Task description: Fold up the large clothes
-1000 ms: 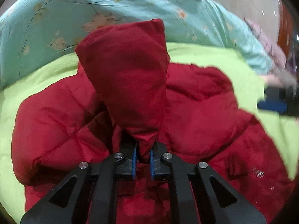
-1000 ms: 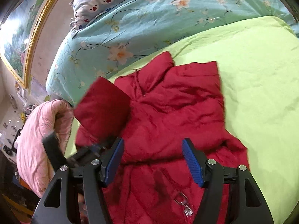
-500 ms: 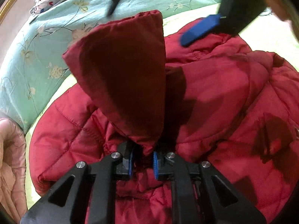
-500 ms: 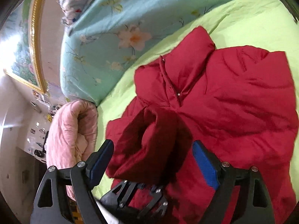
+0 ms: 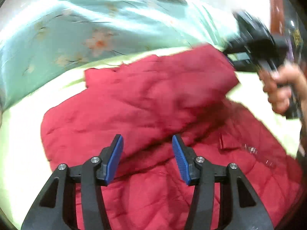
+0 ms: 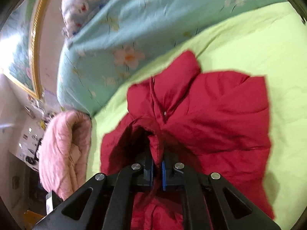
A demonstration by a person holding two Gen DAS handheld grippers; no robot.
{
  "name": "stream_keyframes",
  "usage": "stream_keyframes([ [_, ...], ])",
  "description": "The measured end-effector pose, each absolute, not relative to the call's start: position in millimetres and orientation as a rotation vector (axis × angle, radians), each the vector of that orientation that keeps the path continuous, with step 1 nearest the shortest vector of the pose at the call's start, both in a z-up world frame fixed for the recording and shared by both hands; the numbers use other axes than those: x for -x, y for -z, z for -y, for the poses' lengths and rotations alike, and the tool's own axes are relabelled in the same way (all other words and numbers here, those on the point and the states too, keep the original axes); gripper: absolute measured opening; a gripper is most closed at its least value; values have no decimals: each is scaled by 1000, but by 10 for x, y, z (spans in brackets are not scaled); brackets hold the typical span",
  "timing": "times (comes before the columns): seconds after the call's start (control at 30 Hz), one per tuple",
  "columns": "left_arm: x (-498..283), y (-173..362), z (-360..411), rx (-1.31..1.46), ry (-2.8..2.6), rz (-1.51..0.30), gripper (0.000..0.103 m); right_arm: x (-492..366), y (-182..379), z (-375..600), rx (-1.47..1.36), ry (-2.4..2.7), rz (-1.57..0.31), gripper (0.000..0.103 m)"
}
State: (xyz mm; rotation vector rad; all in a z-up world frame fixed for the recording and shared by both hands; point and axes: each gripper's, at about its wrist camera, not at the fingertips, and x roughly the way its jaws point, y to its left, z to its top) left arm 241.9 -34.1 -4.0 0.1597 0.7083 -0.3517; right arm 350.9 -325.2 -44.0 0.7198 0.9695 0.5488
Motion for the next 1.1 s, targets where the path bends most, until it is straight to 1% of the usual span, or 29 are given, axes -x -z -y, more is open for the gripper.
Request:
stream_keyframes([
  [0.13,-2596,7,25,-93,260,-719,51,-3454,471,3520,-704,-485,-961,5],
  [0.33,-2965,337,-498,68,179,-830,51,-3537,837,3582,-729,-408,-1022,5],
  [0.4,-2929,406,-506,88,167,-857,51,-3538,862,3553,-683,-347,-1053,16],
  [0.5,-2874,474,-514,84,162,-859,51,-3414,648,3511,-556,-237,-1024,17],
  [0.63,-2901,514,-503,89,158,-859,51,-3039,117,3300,-391,-188,-845,19],
  [0.7,-2963,531,-528,97,156,-862,51,-2941,55,3032,-351,-289,-830,26],
  [0.77,-2998,538,-533,100,158,-864,51,-2909,161,2719,-303,-400,-878,33],
  [0.83,-3011,543,-549,99,163,-866,51,-2943,367,2448,-185,-389,-934,33],
  [0.9,-3008,559,-573,87,162,-868,52,-3034,526,2429,-139,-329,-954,32],
  [0.97,-3021,604,-599,80,162,-877,54,-3133,696,2558,-150,-272,-979,29],
  [1.03,-3065,675,-630,90,158,-893,60,-3233,902,2681,-142,-213,-1013,29],
  [1.1,-3115,752,-644,106,157,-908,61,-3300,1053,2757,-177,-233,-1026,29],
])
